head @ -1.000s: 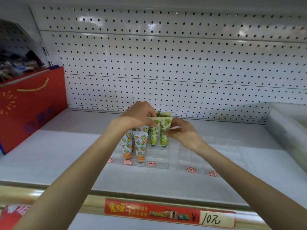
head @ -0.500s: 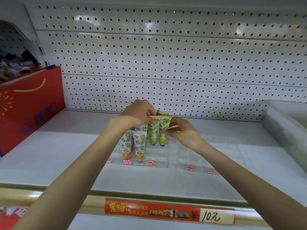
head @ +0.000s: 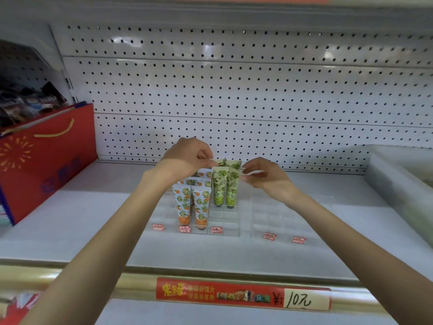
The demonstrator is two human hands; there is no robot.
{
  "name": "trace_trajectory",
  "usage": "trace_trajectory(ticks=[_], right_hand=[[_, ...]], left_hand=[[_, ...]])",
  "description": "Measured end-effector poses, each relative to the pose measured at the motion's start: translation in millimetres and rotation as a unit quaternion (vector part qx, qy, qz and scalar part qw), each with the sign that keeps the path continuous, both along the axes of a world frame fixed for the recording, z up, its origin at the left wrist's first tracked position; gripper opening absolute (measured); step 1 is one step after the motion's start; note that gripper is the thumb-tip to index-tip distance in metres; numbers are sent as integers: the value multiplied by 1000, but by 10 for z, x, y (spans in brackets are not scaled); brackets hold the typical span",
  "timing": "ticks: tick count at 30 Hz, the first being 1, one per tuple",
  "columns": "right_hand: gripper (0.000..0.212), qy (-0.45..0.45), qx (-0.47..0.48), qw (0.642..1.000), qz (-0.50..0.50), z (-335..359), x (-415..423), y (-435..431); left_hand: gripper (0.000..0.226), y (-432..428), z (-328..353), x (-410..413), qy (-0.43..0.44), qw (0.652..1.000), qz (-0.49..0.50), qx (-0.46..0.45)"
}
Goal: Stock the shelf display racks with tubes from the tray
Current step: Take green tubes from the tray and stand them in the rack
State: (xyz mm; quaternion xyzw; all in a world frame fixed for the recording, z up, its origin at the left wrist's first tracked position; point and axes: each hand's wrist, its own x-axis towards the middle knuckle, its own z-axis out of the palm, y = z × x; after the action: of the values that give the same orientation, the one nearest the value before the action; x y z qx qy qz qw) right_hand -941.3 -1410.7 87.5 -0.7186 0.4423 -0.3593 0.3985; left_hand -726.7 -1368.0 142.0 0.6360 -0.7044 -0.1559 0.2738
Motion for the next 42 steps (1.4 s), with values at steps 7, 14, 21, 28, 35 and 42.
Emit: trace_trajectory(ticks=[7,14,21,28,35,42], right_hand=[[15,9,-60,997,-55,311,-119,183],[50,285,-226,924,-120,449,-293,625],[85,482,-268,817,-167,299,-601,904],[93,507,-246,801,-204,243,-1044,949],[84,506,-218,805,-219,298,-1766,1021],[75,506,-199,810,-221,276,-2648,1089]], left_hand=[[30,330,130,11,-74,990,58,-104],[51,538,39,-79,-235,950,63,-198],[68,738,-111,-294,-295,934,69,-189],[81,851,-111,-587,-298,937,63,-170],[95,758,-83,-1331,-286,942,58,-165],[97,747,-161,-2334,-279,946,46,-159]])
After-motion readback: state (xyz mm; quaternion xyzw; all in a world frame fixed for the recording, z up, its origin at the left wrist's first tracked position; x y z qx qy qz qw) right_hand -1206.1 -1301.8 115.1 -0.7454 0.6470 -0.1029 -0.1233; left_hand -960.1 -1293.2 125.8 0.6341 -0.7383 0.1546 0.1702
